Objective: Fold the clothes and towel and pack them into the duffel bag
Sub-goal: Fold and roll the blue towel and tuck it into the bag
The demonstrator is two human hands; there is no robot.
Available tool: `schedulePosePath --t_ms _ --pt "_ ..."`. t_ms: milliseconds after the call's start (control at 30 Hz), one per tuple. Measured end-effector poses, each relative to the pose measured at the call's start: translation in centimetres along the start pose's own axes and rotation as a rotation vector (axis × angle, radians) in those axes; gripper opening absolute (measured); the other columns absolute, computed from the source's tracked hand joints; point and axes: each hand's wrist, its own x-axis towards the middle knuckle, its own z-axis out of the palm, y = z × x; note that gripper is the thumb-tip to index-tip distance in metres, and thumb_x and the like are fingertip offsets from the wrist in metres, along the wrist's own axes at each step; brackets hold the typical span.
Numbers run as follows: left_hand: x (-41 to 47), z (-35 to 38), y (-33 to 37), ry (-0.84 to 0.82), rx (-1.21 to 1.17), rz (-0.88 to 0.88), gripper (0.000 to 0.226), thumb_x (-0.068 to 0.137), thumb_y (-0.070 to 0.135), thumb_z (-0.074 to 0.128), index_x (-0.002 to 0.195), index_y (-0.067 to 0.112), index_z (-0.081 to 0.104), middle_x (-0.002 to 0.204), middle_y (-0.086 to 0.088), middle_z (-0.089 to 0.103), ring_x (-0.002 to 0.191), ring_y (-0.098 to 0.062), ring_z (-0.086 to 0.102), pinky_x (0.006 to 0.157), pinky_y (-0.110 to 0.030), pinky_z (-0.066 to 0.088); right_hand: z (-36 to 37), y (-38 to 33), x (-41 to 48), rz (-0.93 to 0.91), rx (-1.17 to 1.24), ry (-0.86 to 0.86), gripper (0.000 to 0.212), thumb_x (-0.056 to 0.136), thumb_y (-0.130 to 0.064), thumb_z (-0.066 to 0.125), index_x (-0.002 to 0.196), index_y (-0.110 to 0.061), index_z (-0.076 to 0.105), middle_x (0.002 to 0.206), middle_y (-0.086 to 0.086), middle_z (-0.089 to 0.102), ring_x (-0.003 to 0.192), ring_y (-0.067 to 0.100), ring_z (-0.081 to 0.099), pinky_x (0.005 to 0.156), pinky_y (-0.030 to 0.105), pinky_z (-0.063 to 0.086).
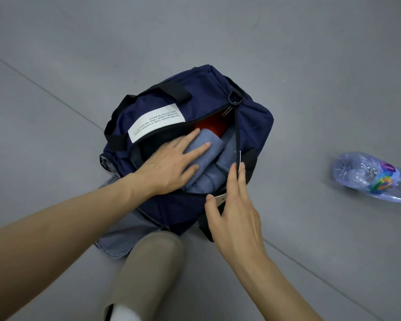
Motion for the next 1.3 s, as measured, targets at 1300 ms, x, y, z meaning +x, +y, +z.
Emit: schedulePosePath --t_ms 1300 --pt "0.1 2.3 1.3 0.127 0.179 0.166 0.062 0.105 0.044 0.025 0.155 0.008 0.031 0.165 -0.011 0.022 0.153 -0.025 0.020 0.117 -0.045 0.022 -0.2 -0.8 1.2 -0.084 0.024 0.023 0.086 0.072 -0.048 0.049 0.154 -0.026 0.034 0.166 -0.011 0.016 0.138 0.003 0.044 0.104 0.017 0.043"
